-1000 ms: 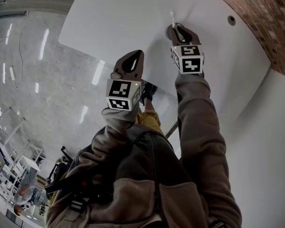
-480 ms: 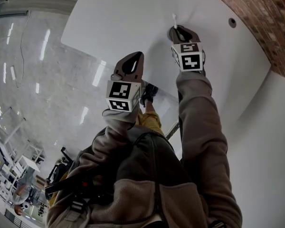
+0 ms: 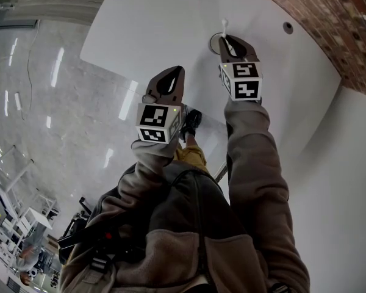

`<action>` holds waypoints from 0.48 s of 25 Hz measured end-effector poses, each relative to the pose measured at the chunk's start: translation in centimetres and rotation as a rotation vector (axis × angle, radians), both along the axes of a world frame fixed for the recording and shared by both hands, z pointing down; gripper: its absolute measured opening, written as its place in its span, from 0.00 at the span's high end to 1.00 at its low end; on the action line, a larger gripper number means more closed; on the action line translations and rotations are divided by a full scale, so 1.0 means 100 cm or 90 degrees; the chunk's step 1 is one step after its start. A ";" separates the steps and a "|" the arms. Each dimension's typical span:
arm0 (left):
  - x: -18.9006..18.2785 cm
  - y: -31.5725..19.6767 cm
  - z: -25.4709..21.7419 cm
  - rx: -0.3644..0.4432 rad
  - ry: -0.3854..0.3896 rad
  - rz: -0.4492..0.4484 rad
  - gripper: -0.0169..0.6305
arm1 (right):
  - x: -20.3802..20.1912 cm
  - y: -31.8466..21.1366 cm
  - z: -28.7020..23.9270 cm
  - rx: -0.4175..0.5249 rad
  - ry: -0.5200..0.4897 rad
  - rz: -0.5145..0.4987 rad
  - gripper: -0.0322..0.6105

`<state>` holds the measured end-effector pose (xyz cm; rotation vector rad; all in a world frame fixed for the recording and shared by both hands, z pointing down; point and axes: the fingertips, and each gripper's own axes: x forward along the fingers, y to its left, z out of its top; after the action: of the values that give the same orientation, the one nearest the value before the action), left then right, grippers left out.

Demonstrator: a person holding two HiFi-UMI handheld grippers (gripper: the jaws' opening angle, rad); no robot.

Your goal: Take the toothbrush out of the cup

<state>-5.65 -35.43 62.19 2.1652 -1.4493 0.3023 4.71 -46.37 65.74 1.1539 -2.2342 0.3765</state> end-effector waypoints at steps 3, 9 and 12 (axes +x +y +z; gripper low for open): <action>0.008 -0.001 -0.020 0.025 0.001 0.008 0.97 | 0.004 0.012 -0.031 0.030 -0.020 0.010 0.87; 0.024 -0.005 -0.078 0.092 0.001 0.028 0.97 | 0.016 0.043 -0.106 0.099 -0.055 0.045 0.87; 0.030 -0.003 -0.109 0.127 0.001 0.037 0.97 | 0.020 0.060 -0.146 0.135 -0.074 0.059 0.87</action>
<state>-2.66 -35.72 51.28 2.3684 -1.4711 0.1827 6.75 -40.39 51.12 1.3815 -2.3710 0.2546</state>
